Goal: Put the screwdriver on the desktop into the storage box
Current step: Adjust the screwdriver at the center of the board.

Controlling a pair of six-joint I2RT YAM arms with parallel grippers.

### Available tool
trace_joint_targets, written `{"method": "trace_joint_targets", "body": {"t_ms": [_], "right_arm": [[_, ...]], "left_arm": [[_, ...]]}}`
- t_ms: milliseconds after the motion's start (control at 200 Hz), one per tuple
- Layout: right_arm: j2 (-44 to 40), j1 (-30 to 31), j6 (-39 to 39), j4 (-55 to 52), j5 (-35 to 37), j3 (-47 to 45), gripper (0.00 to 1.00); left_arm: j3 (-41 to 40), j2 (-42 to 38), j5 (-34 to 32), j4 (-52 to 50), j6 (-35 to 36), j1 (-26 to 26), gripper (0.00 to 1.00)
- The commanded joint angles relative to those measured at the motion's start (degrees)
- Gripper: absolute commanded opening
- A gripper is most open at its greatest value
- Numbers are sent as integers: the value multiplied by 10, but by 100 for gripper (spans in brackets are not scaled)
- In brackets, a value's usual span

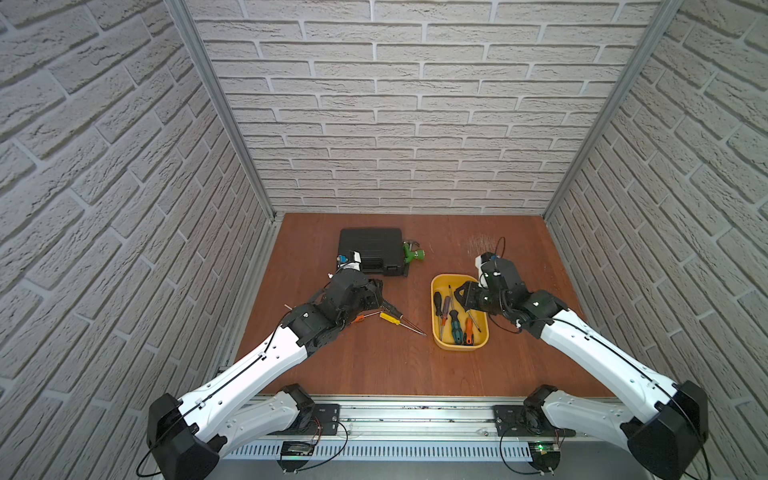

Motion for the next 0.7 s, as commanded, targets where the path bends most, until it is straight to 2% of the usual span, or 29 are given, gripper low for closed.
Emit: {"method": "trace_joint_targets", "body": {"t_ms": [0, 125, 385, 695], "right_arm": [[62, 52, -31, 24, -19, 63, 37], [143, 89, -33, 8, -11, 117, 36], [274, 133, -35, -27, -13, 202, 31], [361, 139, -35, -39, -11, 235, 31]], "left_arm": [[-27, -29, -21, -81, -33, 32, 50], [-62, -51, 8, -86, -59, 57, 49], [-76, -60, 24, -91, -64, 67, 49], [-81, -52, 40, -78, -65, 71, 49]]}}
